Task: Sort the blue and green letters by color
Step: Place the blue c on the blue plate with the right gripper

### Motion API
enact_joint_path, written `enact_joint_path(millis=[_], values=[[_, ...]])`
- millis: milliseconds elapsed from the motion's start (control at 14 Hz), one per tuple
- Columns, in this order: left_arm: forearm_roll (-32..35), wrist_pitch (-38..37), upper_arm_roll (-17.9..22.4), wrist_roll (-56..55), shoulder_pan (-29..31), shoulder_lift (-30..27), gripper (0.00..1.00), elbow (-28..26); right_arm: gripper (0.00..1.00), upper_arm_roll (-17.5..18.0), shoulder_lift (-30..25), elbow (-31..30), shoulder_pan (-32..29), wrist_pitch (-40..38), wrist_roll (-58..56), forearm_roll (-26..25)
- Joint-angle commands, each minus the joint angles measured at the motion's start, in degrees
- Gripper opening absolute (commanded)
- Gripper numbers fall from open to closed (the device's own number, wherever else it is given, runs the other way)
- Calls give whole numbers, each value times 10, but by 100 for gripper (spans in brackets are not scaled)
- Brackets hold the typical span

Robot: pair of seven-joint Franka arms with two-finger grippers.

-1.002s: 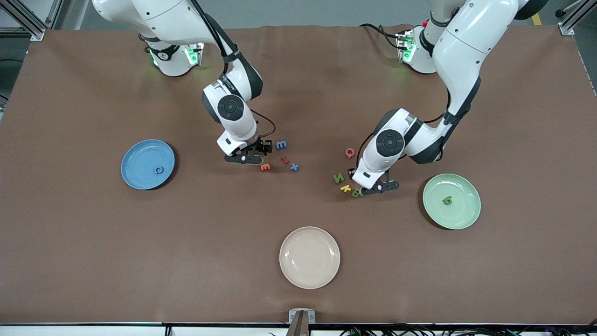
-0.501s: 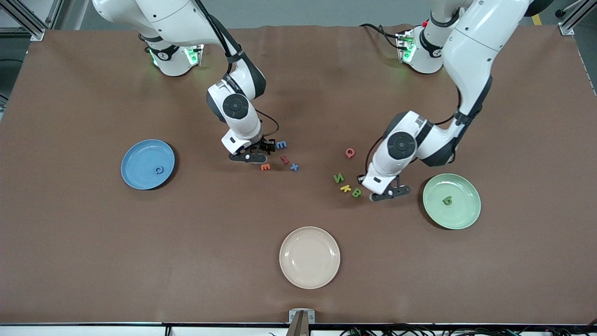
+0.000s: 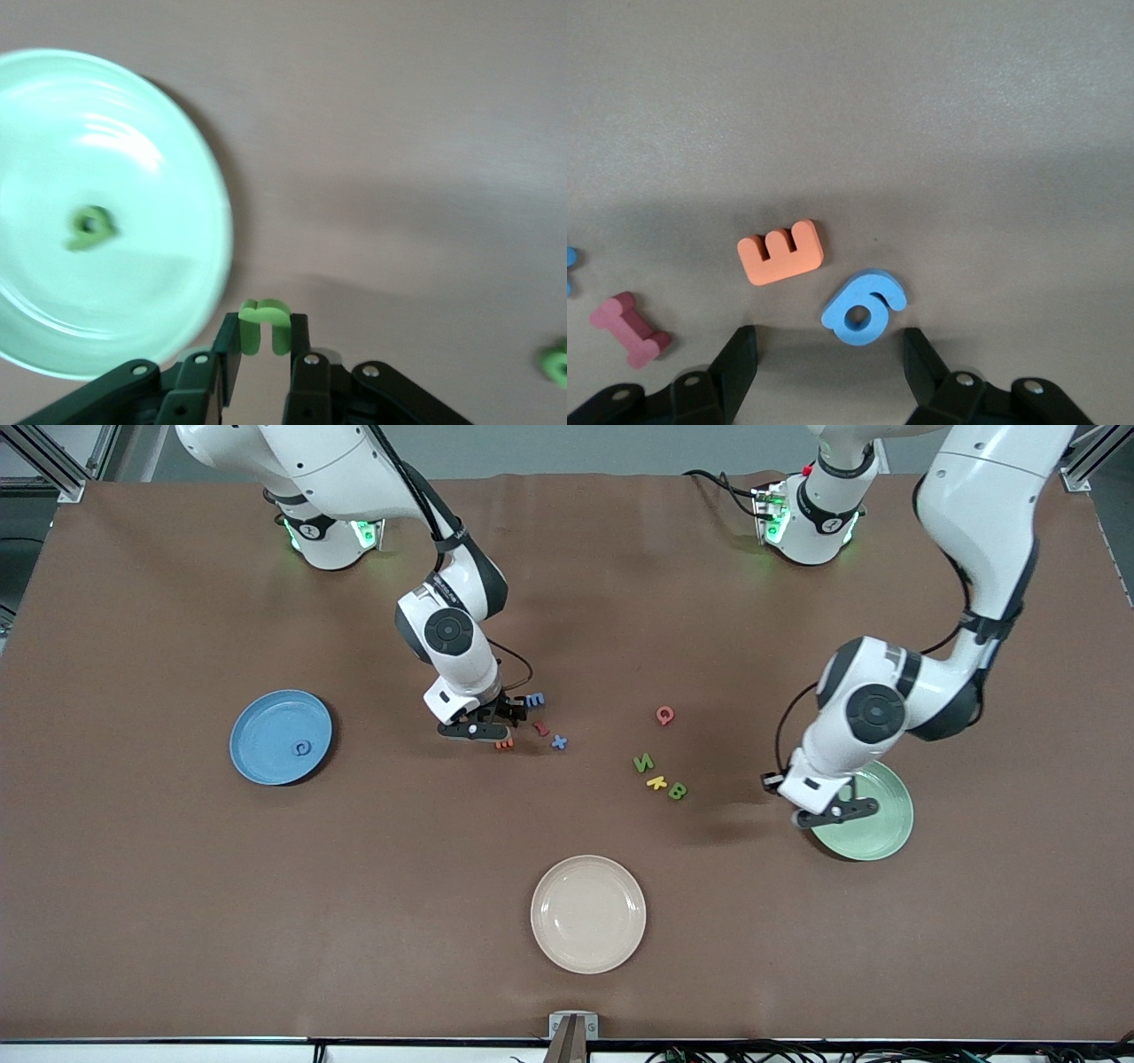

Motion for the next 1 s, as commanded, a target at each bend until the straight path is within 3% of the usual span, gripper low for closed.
enact_joint_path(millis=[0, 358, 716, 931], values=[[8, 3, -3, 52, 41, 5, 1, -10, 75, -7, 24, 19, 3, 12, 1, 0], [88, 18, -2, 80, 103, 31, 2, -3, 74, -17, 23, 19, -1, 8, -3, -33], [88, 31, -3, 78, 111, 42, 7, -7, 70, -19, 23, 19, -5, 8, -16, -45], [88, 31, -5, 79, 112, 45, 12, -8, 48, -19, 23, 17, -6, 4, -16, -45]])
